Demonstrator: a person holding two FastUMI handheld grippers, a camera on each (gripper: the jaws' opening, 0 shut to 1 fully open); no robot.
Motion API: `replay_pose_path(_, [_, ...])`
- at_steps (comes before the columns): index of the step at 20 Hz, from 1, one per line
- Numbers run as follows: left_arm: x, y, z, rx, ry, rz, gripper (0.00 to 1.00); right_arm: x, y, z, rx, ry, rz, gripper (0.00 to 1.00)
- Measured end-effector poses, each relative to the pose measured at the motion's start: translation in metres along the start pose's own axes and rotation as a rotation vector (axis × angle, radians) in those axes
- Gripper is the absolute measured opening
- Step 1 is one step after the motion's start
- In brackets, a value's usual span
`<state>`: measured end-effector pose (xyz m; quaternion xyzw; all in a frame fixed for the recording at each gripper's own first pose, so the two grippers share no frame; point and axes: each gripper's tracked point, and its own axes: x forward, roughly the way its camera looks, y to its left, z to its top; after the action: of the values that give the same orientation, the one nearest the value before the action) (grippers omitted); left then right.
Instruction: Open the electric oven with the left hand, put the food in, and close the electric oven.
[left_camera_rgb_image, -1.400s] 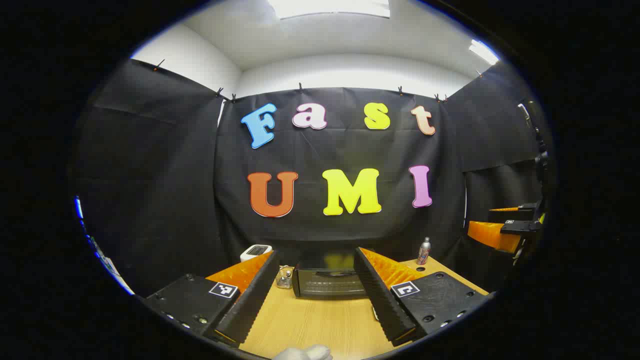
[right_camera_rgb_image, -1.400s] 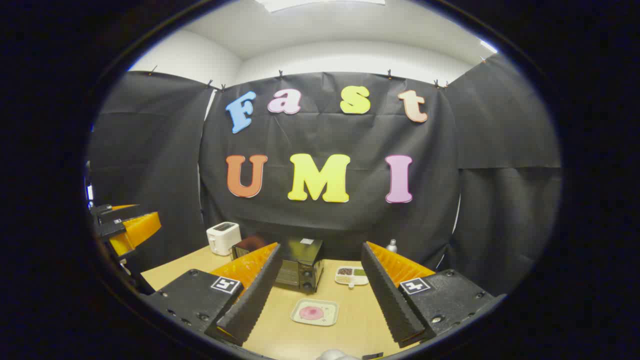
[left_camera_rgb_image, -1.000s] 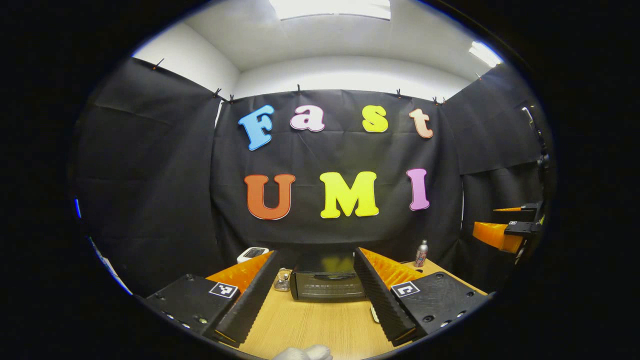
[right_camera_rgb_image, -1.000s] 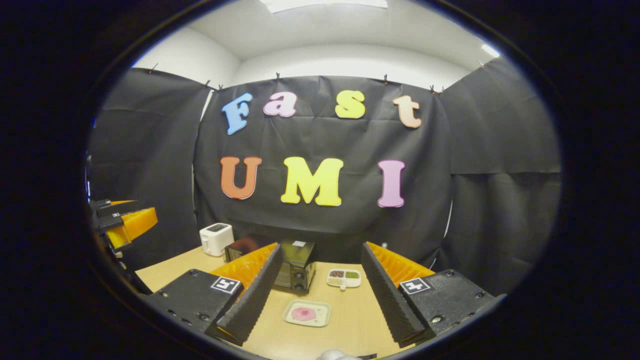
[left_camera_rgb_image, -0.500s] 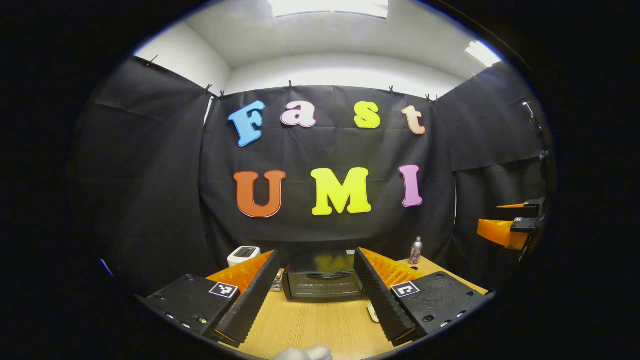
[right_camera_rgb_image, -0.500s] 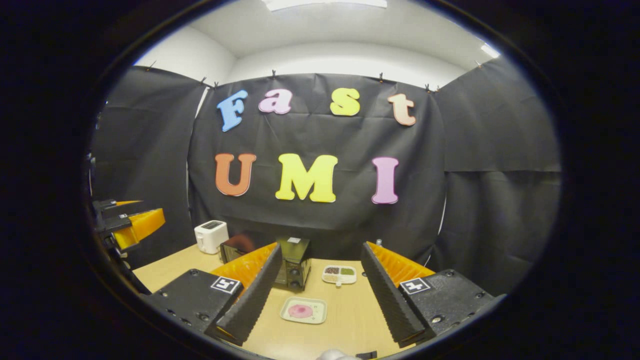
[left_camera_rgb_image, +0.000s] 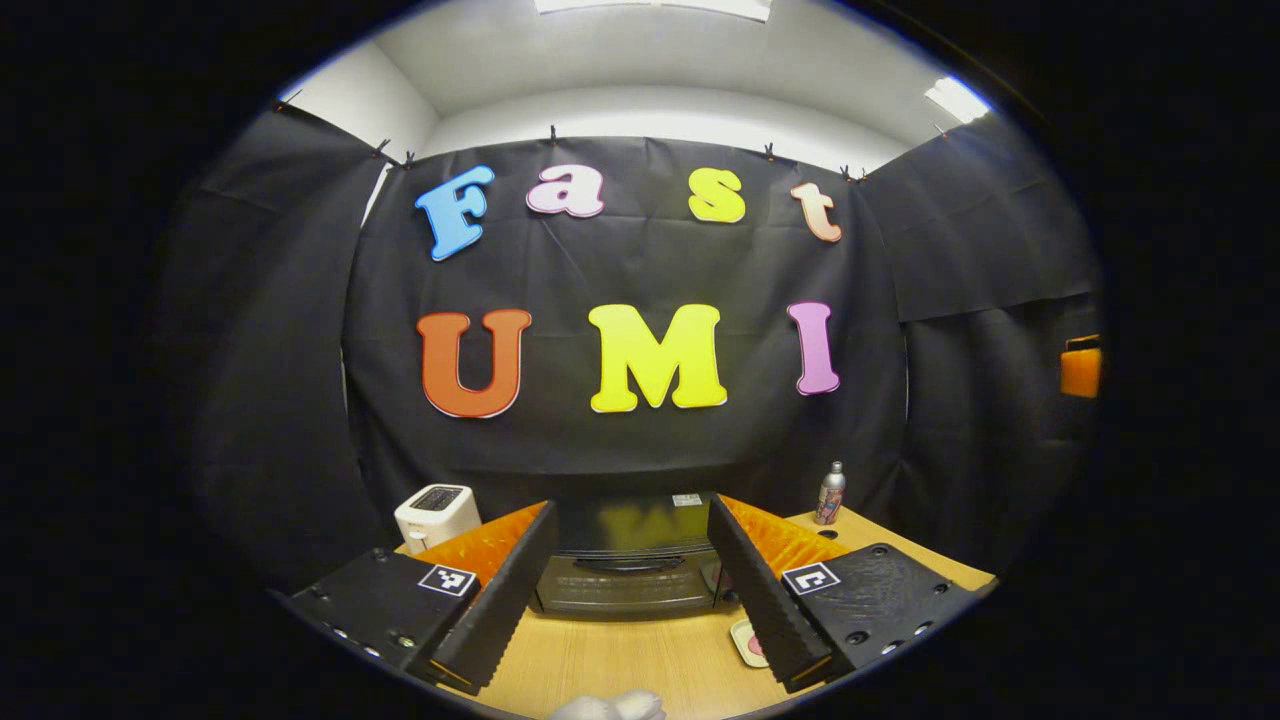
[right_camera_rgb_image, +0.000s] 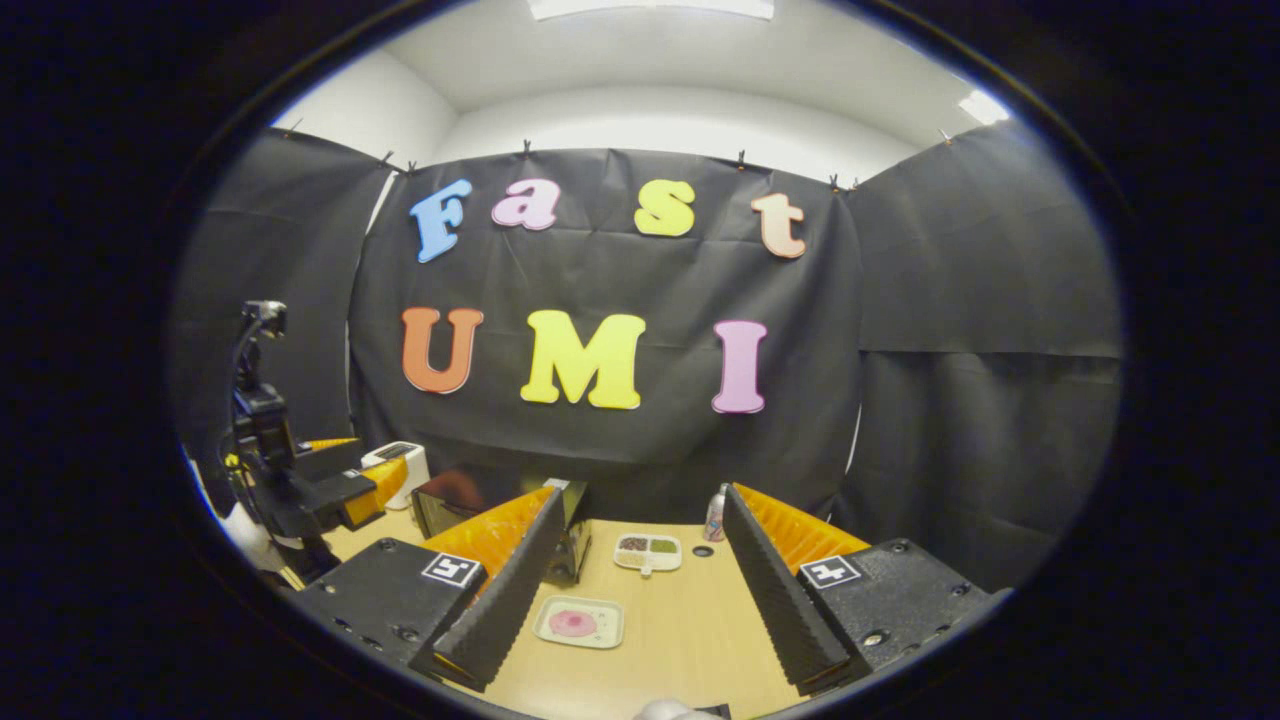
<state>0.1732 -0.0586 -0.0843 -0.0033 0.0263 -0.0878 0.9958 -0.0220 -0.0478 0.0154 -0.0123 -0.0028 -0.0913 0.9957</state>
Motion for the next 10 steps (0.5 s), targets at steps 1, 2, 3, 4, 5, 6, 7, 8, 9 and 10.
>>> replay_pose_path(1, [0.017,-0.002,-0.009,0.003,0.007,-0.004,0.95,0.0,-0.004,0.0,-0.005,0.005,-0.014,1.0])
replay_pose_path(2, [0.035,-0.003,-0.019,0.003,0.018,-0.008,0.96,0.001,-0.008,-0.002,-0.008,0.012,-0.027,1.0])
replay_pose_path(3, [0.053,-0.006,-0.03,0.001,0.034,-0.019,0.96,0.002,-0.009,-0.002,-0.008,0.019,-0.038,1.0])
replay_pose_path(4, [0.069,-0.007,-0.043,0.001,0.052,-0.021,0.96,0.003,-0.011,-0.004,-0.008,0.03,-0.046,1.0])
replay_pose_path(5, [0.084,-0.008,-0.054,0.008,0.065,-0.021,0.96,0.005,-0.013,-0.005,-0.008,0.038,-0.053,1.0])
replay_pose_path(6, [0.1,-0.005,-0.062,0.016,0.067,-0.013,0.96,0.005,-0.015,-0.008,-0.009,0.047,-0.062,1.0])
replay_pose_path(7, [0.115,0.0,-0.077,0.014,0.091,-0.002,0.96,0.007,-0.017,-0.009,-0.01,0.056,-0.07,1.0])
replay_pose_path(8, [0.127,0.001,-0.091,0.003,0.118,-0.006,0.97,0.01,-0.017,-0.01,-0.009,0.068,-0.073,1.0])
replay_pose_path(9, [0.139,0.002,-0.106,-0.007,0.136,-0.001,0.97,0.011,-0.019,-0.011,-0.007,0.078,-0.078,1.0])
replay_pose_path(10, [0.149,0.005,-0.119,-0.01,0.164,0.007,0.97,0.012,-0.02,-0.012,-0.004,0.087,-0.082,1.0])
